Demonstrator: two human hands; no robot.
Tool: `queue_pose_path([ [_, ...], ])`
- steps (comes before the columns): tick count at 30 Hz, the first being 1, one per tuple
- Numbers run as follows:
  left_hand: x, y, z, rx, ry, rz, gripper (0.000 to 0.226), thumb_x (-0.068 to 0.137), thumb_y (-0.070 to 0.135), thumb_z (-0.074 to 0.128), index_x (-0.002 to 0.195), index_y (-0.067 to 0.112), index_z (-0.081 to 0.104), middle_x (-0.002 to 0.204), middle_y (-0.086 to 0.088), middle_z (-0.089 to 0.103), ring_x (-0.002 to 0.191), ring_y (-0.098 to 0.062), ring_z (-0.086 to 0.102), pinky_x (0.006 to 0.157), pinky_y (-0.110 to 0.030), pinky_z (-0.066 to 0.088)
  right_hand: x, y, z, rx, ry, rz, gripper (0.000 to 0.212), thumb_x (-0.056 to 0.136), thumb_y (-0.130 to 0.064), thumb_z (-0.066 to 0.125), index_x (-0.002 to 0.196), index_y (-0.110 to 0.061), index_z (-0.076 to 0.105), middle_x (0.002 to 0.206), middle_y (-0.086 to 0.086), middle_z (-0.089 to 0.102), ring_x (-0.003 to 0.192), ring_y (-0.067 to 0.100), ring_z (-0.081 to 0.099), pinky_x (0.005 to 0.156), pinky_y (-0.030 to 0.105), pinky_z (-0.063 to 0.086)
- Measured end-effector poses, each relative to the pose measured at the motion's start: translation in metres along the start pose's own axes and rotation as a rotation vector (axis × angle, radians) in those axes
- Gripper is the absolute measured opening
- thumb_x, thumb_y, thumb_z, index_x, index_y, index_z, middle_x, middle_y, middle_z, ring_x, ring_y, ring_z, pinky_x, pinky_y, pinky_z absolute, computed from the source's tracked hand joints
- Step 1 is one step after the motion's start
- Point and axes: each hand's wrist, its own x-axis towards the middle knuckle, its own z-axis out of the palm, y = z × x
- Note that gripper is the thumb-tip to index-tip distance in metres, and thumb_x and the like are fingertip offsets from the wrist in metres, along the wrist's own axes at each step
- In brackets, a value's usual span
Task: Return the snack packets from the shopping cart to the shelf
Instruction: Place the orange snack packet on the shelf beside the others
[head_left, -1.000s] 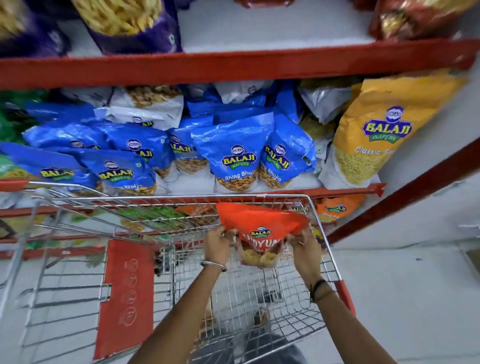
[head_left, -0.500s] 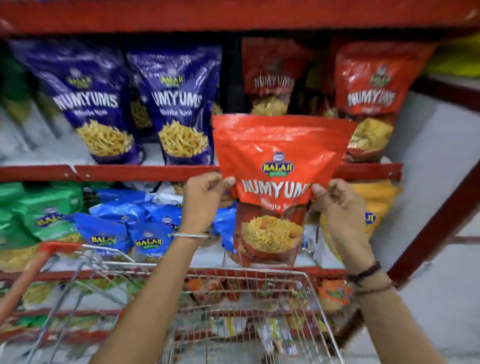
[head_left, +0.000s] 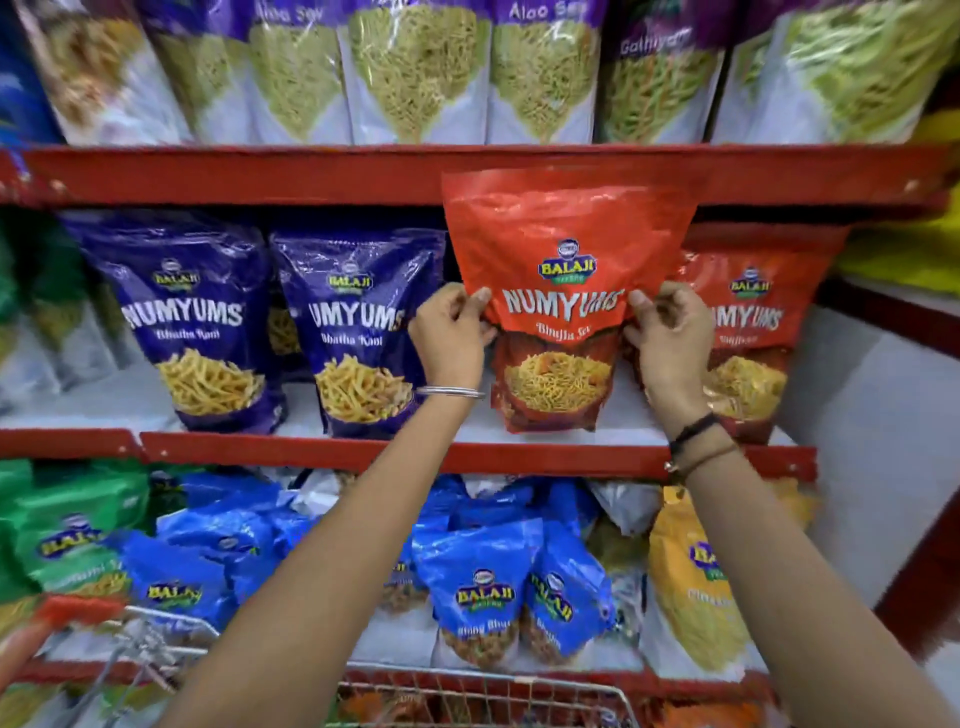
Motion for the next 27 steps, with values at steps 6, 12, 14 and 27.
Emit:
queue_pose_path([
  [6, 0.012, -0.052, 0.019, -0.047, 0.03, -0.06, 0.031, 0.085, 0.007, 0.058, 0.06, 0.024, 0.052, 0.065, -0.001, 0.057, 0.064, -0.012, 0.057, 0.054, -0.017, 0.056, 0.016, 0.057, 0.015, 0.036, -0.01, 0.114, 0.02, 0.088, -0.016, 0.058, 0.076, -0.03, 0.054, 0.085, 0.002, 0.063, 0.083, 0.011, 0.062, 0.078, 0.034, 0.055],
  [12, 0.039, -0.072, 0.029, 0.124, -0.031, -0.062, 0.017, 0.09, 0.031, 0.049, 0.099, 0.017, 0.054, 0.088, -0.011, 0.061, 0.075, -0.023, 0.064, 0.068, -0.036, 0.057, 0.046, 0.084, 0.026, 0.056, -0.064, 0.203, 0.014, 0.09, -0.018, 0.055, 0.081, -0.027, 0.059, 0.091, -0.003, 0.064, 0.09, 0.013, 0.06, 0.086, 0.037, 0.052],
  [14, 0.031, -0.076, 0.026, 0.232, -0.104, -0.093, 0.038, 0.091, 0.042, 0.042, 0.121, 0.019, 0.045, 0.104, -0.005, 0.058, 0.092, -0.021, 0.061, 0.076, -0.031, 0.048, 0.045, 0.086, 0.026, -0.035, -0.112, 0.202, 0.013, 0.092, -0.027, 0.051, 0.098, -0.023, 0.062, 0.104, -0.001, 0.064, 0.101, 0.017, 0.058, 0.096, 0.04, 0.046],
  [27, -0.005, -0.088, 0.0, 0.278, -0.507, -0.33, 0.06, 0.077, 0.072, 0.011, 0.134, 0.055, 0.017, 0.149, -0.003, 0.036, 0.13, -0.026, 0.041, 0.103, -0.048, 0.042, 0.009, 0.107, 0.005, -0.268, -0.239, 0.495, 0.124, 0.054, -0.096, 0.02, 0.122, 0.007, 0.038, 0.13, 0.034, 0.042, 0.117, 0.054, 0.042, 0.096, 0.075, 0.031],
])
